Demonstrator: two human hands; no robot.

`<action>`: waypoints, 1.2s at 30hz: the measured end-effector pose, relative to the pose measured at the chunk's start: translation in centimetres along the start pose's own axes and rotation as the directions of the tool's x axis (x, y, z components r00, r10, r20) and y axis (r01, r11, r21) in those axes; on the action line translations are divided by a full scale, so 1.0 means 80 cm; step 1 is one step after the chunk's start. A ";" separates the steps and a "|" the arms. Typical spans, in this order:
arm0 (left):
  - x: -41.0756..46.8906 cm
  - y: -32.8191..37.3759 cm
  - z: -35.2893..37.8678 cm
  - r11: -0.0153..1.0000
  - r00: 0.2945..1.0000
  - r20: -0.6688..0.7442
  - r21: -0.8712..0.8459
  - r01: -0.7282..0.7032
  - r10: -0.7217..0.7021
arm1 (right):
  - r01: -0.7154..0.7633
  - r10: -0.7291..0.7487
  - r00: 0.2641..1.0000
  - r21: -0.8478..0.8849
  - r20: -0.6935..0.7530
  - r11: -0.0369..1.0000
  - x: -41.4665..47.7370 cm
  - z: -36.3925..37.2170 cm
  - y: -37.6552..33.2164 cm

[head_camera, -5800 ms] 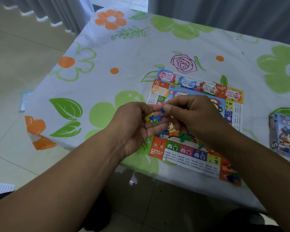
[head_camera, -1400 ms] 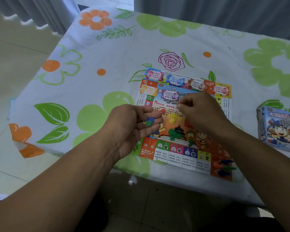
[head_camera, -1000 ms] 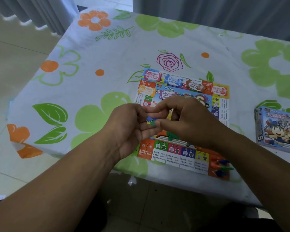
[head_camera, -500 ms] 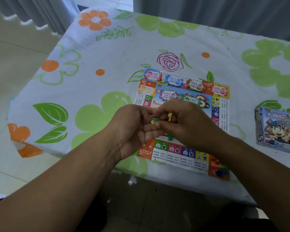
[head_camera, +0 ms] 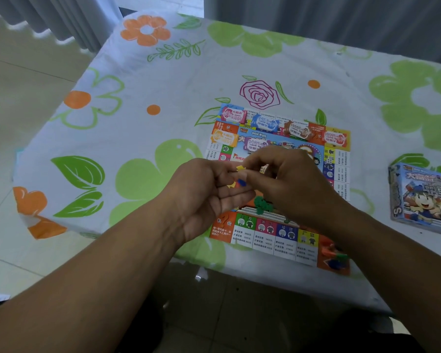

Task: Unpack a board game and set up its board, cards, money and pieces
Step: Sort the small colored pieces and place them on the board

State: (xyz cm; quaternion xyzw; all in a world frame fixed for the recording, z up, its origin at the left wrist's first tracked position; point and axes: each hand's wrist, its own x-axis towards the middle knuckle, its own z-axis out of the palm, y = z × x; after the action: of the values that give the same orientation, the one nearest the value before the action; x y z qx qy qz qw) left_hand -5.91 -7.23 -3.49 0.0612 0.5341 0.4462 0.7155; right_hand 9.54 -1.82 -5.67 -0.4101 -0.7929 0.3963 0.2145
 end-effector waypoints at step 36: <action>0.003 -0.004 -0.007 0.996 0.995 -0.059 0.052 -0.077 0.080 | -0.279 0.303 0.953 0.414 0.008 0.867 0.001 -0.004 -0.004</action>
State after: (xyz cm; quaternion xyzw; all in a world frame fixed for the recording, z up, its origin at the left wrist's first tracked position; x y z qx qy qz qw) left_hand -6.16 -7.44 -4.04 0.0864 0.5637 0.4620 0.6792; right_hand 9.54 -1.71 -5.25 -0.4818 -0.6147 0.5696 0.2561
